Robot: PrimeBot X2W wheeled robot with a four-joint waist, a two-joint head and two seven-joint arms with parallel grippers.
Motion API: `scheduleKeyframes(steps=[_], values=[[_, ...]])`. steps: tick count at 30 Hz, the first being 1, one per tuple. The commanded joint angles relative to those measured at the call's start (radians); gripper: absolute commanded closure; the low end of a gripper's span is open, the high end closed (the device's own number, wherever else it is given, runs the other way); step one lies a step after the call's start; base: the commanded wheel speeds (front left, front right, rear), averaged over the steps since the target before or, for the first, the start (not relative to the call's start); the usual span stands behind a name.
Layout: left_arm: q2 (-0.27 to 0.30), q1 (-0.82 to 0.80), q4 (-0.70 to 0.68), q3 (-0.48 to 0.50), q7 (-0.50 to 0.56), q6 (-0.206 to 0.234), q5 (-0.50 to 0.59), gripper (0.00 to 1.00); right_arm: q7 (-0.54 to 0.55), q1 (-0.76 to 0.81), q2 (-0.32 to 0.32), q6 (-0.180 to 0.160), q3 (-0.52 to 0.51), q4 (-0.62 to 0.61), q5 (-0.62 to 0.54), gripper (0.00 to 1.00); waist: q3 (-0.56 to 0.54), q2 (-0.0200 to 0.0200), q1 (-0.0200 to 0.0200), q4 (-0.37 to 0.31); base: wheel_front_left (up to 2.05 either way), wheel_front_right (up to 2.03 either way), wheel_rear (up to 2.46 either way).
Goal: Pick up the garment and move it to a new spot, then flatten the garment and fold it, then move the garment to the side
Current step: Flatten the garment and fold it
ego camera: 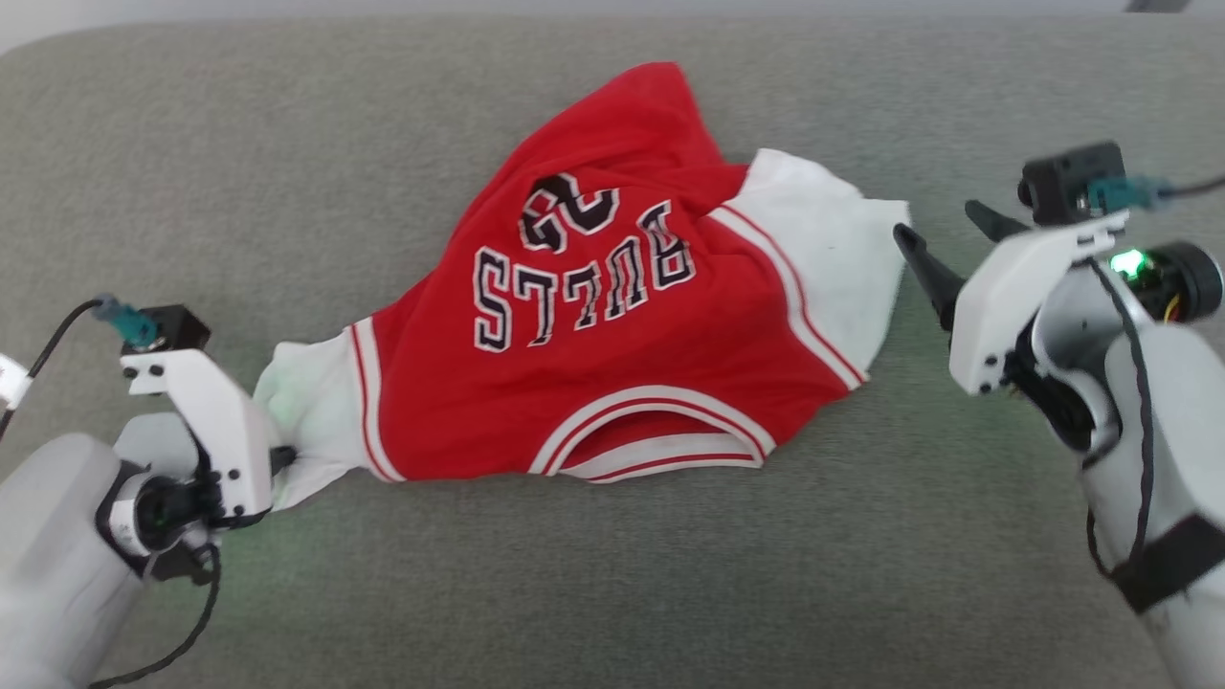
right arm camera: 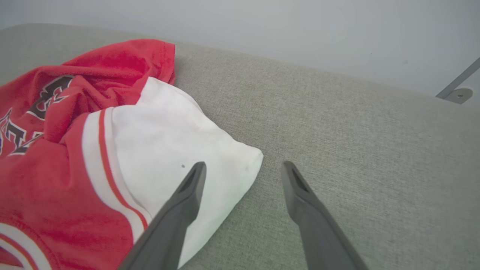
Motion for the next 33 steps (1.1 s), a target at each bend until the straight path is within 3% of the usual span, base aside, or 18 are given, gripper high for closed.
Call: scheduleKeyframes(steps=[1, 12, 15, 17, 18, 19, 28, 33], values=[[-0.077, 0.019, 0.013, -0.036, -0.006, -0.019, 0.005, 1.0, 0.02, -0.044, -0.007, 0.0, 0.025, 0.034, 0.025, 0.0, 0.02, -0.0001, 0.0, 0.028, 0.0, 0.0, 0.0], [-0.158, -0.075, 0.046, -0.057, -0.043, -0.077, 0.041, 1.0, 0.224, -0.27, -0.083, 0.0, 0.25, 0.342, 0.13, 0.0, 0.086, -0.0001, 0.0, 0.13, 0.0, 0.0, 0.0], [-0.175, -0.088, 0.059, -0.058, -0.047, -0.089, 0.039, 1.0, 0.294, -0.274, -0.08, 0.0, 0.305, 0.436, 0.156, 0.0, 0.099, -0.0001, 0.0, 0.15, 0.0, 0.0, 0.0], [-0.187, -0.097, 0.076, -0.058, -0.055, -0.098, 0.04, 1.0, 0.401, -0.247, -0.06, 0.0, 0.346, 0.535, 0.2, 0.0, 0.107, -0.0001, 0.0, 0.165, 0.0, 0.0, 0.0], [-0.192, -0.1, 0.083, -0.055, -0.062, -0.101, 0.035, 1.0, 0.425, -0.239, -0.053, 0.0, 0.363, 0.551, 0.215, 0.78, 0.108, -0.0001, 0.0, 0.168, 0.0, 0.0, 0.0], [-0.195, -0.103, 0.089, -0.056, -0.063, -0.104, 0.035, 1.0, 0.437, -0.238, -0.048, 0.0, 0.364, 0.557, 0.242, 1.0, 0.109, -0.0001, 0.0, 0.169, 0.0, 0.0, 0.0], [-0.152, -0.147, 0.109, -0.024, -0.09, -0.113, 0.037, 1.0, 0.381, -0.315, -0.123, 0.0, 0.391, 0.407, 0.38, 1.0, 0.077, -0.0001, 0.0, 0.148, 0.0, 0.0, 0.0], [-0.089, -0.191, 0.055, 0.0, -0.074, -0.104, 0.045, 1.0, 0.352, -0.345, -0.215, 0.0, 0.397, 0.265, 0.456, 1.0, 0.041, -0.0001, 0.0, 0.116, 0.0, 0.0, 0.0]])
